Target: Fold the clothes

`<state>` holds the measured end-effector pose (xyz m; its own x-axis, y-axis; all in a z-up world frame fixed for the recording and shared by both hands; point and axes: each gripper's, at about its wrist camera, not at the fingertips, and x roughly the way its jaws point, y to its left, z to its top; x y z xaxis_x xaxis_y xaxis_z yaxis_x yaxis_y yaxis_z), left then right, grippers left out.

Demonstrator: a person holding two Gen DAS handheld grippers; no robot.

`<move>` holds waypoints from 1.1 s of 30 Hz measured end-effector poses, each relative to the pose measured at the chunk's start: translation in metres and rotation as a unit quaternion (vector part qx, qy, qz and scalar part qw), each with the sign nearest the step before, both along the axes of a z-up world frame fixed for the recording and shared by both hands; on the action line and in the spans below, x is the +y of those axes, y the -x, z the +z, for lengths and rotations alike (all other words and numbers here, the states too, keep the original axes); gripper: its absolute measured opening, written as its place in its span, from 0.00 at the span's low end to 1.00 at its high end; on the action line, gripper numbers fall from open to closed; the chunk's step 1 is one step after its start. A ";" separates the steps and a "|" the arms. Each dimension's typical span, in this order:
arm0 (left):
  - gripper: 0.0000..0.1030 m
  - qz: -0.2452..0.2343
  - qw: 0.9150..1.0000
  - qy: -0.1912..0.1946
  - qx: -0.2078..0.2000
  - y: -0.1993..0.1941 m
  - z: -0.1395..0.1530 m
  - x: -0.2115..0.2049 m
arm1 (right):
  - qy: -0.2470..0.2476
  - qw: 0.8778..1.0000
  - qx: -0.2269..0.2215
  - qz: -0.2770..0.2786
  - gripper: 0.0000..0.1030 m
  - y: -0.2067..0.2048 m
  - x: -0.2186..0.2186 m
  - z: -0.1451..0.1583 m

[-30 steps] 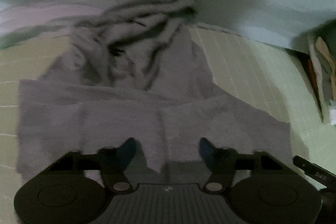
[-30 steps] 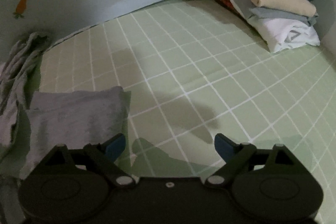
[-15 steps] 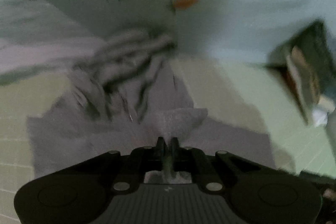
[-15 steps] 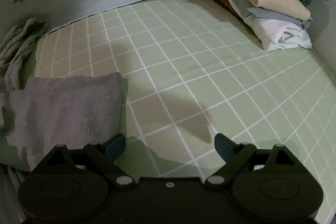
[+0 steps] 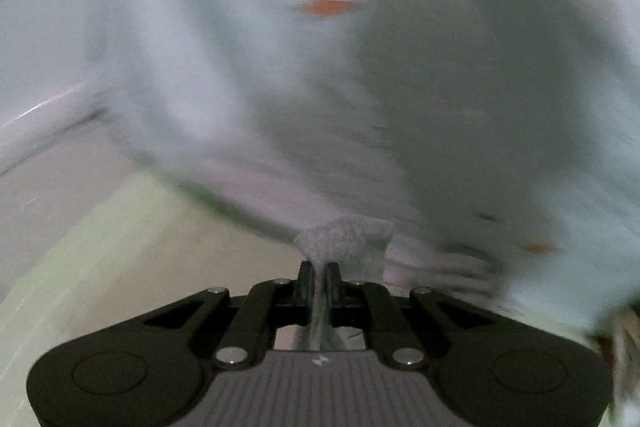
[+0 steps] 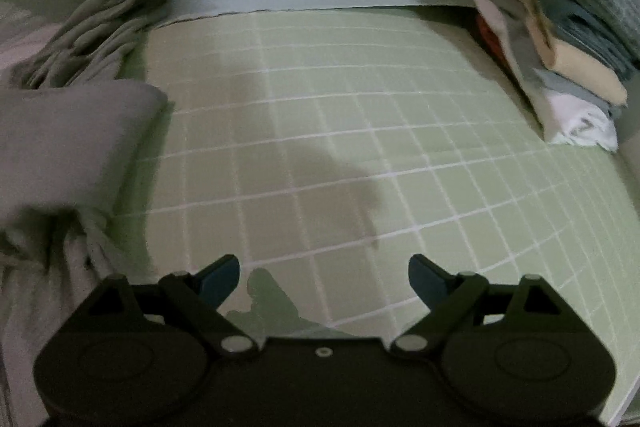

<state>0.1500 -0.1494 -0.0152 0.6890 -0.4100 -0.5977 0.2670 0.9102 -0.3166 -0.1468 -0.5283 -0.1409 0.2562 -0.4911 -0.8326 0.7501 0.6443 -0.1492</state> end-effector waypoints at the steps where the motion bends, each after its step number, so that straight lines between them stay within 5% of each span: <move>1: 0.09 0.028 0.999 -0.011 0.018 -0.008 -0.012 0.013 | 0.000 1.000 0.003 0.006 0.89 -0.004 0.003 0.000; 3: 0.13 0.067 0.996 -0.034 0.048 -0.015 -0.035 0.031 | 0.000 1.000 0.006 0.012 0.89 -0.011 0.009 0.002; 6: 0.33 0.073 0.992 -0.047 0.089 -0.016 -0.062 0.045 | -0.003 1.000 0.008 0.016 0.89 -0.022 0.015 0.005; 10: 0.51 0.042 0.991 -0.052 0.112 -0.009 -0.087 0.039 | -0.010 1.000 0.005 0.008 0.89 -0.033 0.018 0.010; 13: 0.56 0.003 0.992 -0.057 0.111 -0.008 -0.100 0.023 | -0.018 1.000 0.001 0.005 0.90 -0.044 0.021 0.012; 20: 0.62 -0.077 0.991 -0.089 0.069 -0.007 -0.119 -0.022 | -0.019 1.000 0.022 0.007 0.90 -0.061 0.022 0.010; 29: 0.62 -0.098 0.988 -0.107 0.054 -0.017 -0.142 -0.039 | -0.026 0.999 0.038 0.001 0.90 -0.070 0.020 0.005; 32: 0.55 -0.096 0.986 -0.130 0.039 -0.018 -0.145 -0.044 | -0.024 0.999 0.040 0.004 0.90 -0.073 0.020 0.004; 33: 0.46 -0.093 0.984 -0.146 0.029 -0.017 -0.145 -0.046 | -0.023 0.999 0.041 0.006 0.90 -0.073 0.020 0.004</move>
<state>0.1670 -0.1956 -0.1605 0.5788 -0.3312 -0.7452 0.4272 0.9015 -0.0689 -0.0735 -0.5084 -0.1370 0.1927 -0.4491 -0.8725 0.7286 0.6610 -0.1794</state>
